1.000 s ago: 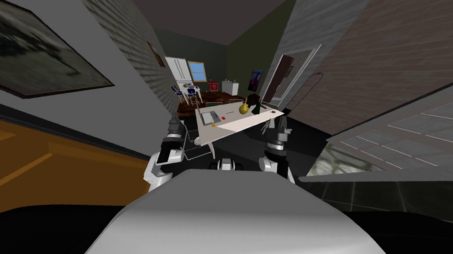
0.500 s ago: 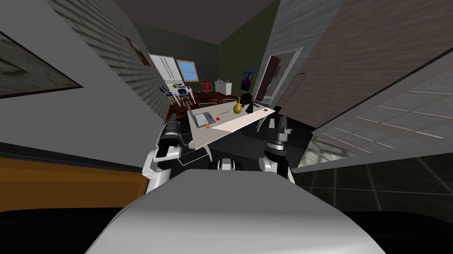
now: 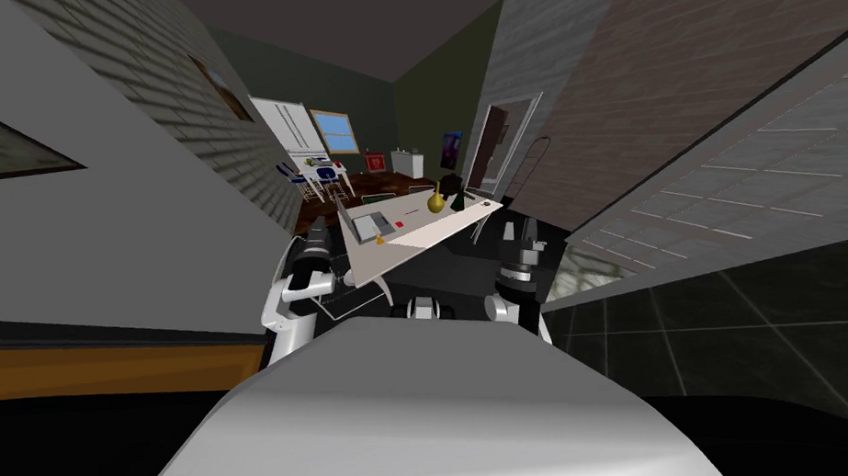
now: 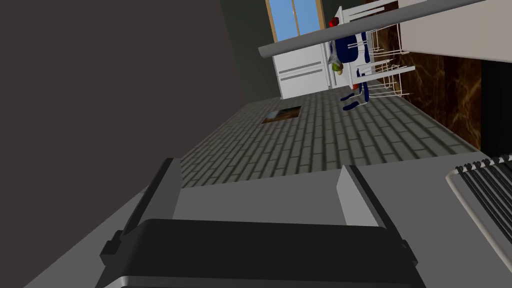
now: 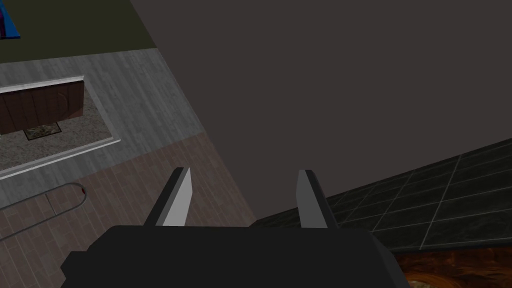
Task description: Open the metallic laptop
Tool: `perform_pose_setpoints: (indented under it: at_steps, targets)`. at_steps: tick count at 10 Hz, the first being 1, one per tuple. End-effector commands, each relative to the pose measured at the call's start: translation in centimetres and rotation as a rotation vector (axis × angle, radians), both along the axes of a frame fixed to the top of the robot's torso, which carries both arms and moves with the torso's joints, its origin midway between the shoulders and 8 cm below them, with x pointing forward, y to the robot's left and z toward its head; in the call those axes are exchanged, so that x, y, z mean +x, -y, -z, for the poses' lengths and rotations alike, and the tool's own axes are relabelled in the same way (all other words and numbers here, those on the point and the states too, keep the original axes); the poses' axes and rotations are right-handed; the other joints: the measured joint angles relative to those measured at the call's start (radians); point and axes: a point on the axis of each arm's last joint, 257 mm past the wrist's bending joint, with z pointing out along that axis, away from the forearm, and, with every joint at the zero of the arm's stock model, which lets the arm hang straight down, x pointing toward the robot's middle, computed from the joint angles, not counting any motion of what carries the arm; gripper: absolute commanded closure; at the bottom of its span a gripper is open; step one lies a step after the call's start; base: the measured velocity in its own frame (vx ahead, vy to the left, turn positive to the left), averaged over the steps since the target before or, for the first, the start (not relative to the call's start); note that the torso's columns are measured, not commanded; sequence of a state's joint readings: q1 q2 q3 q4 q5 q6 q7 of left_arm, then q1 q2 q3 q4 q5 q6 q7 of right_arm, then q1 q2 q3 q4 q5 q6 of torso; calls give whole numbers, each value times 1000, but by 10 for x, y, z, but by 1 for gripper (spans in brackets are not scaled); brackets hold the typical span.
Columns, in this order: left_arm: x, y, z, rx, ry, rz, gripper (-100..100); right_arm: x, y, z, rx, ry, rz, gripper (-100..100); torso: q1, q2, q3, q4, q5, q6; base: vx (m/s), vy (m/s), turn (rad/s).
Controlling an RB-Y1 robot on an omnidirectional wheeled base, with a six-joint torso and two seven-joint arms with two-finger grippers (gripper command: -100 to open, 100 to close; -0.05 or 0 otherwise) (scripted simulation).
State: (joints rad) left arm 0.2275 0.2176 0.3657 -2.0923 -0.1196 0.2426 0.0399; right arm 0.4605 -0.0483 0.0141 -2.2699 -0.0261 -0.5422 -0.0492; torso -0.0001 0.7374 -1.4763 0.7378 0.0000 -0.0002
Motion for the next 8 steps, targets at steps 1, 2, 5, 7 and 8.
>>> perform_pose_setpoints:
  at_steps: [1, 2, 5, 7, 8]
  targets:
    - [3, -20, 8, -6, -46, -48, -100, 0, 0, 0, 0, 0, 0, 0, 0, 0, 0, 0, 0, 0, 22, -8, -143]
    - [3, -31, 12, -7, -68, -75, -100, 0, 0, 0, 0, 0, 0, 0, 0, 1, 0, 0, 0, 1, 27, -7, -198]
    - [0, -63, 21, -12, -132, -152, -100, 0, 0, 0, 0, 0, 0, 0, 0, 0, 0, 0, 0, 0, 30, -10, -170]
    - [-3, -82, 25, -13, -168, -197, -100, 0, 0, 0, 0, 0, 0, 0, 0, 1, 0, 0, 0, 0, 26, -7, -162]
    - [-5, -90, 26, -13, -182, -218, -100, 0, 0, 0, 0, 0, 0, 0, 0, 1, 1, 0, 0, 0, 23, -7, -125]
